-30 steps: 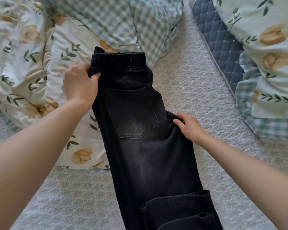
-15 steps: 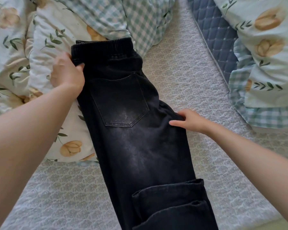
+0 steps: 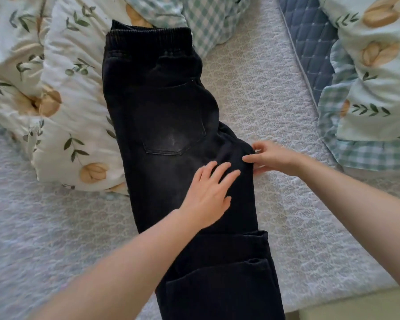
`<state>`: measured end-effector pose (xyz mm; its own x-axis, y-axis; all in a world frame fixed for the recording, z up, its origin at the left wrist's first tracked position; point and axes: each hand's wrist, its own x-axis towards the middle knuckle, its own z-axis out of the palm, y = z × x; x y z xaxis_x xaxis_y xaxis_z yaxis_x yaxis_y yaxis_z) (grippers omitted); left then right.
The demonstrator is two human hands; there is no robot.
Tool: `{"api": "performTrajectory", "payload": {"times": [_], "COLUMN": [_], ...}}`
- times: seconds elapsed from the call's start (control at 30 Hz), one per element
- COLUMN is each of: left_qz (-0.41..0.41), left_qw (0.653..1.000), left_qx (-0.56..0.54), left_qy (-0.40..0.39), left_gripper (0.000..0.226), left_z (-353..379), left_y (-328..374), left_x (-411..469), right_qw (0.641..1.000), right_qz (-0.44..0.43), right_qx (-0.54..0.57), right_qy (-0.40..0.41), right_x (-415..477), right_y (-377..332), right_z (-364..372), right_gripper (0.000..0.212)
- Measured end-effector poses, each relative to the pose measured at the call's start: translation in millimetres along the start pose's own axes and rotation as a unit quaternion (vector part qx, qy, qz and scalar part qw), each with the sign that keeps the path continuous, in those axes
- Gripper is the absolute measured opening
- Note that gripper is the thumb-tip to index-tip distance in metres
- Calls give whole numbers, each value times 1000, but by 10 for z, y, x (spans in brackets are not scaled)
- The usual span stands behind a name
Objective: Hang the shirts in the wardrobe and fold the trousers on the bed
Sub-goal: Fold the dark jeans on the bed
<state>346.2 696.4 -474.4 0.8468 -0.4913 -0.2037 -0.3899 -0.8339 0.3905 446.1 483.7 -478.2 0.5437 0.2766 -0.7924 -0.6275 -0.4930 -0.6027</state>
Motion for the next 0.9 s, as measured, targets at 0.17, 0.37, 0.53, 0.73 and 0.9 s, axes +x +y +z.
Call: {"api": "performTrajectory", "payload": {"times": [0.17,0.37,0.53,0.73,0.9], "left_qz": [-125,-133,-130,-106,-9], "left_qw": [988,988,989,978,990], "left_qx": [37,14,-67,-111,-17], "left_qy": [-80,-82,-20,143,139], "left_gripper": [65,66,42,26,30], "left_z": [356,371,366,428,398], "left_y": [127,148,101,55,-185], "left_x": [-92,-80,-179,-578,-1093], "right_qw": [991,946,928,811,602], "right_qz": [-45,-187,-228,-272,-362], "right_qx": [-80,-225,-293,-514,-708], "right_qy": [99,137,23,-65,-72], "right_x": [-87,-189,-143,-86,-80], "right_y": [-42,-103,-154,65,420], "right_z": [142,446,656,635,499], "right_gripper": [20,18,41,57,72]}}
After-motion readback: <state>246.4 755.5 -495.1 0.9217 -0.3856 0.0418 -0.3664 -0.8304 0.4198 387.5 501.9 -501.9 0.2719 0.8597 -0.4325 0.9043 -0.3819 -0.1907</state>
